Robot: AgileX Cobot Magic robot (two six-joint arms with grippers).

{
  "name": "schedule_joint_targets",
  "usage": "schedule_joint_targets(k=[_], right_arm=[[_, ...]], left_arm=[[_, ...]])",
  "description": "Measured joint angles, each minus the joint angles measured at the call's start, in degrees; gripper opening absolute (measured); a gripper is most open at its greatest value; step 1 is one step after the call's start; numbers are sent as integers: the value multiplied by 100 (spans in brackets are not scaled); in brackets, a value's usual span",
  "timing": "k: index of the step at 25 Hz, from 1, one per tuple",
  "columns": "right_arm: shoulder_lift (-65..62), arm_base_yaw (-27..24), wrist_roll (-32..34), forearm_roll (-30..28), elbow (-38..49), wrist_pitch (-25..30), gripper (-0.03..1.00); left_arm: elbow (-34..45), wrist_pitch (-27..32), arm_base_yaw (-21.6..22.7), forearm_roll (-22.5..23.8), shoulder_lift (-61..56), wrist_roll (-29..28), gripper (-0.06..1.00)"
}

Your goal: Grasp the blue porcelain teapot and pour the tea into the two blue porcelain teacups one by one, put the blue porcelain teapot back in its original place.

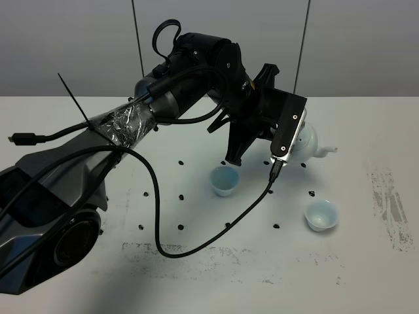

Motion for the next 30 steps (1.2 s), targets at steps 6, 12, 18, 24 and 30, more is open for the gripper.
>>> schedule_joint_targets(k=[6,12,18,24,30], right_arm=[[0,0,0,0,0,0,24],[0,0,0,0,0,-1,24],[0,0,0,0,0,-1,24],[0,0,0,0,0,1,24],[0,0,0,0,0,1,24]], left_arm=[[-5,-89,-107,243,0,407,8],[-5,-139,-242,524,0,450,8],[-5,-212,-328,823,18,477,8],[-5,-212,-411,978,128,477,8],[20,-241,-519,1296,152,477,8]])
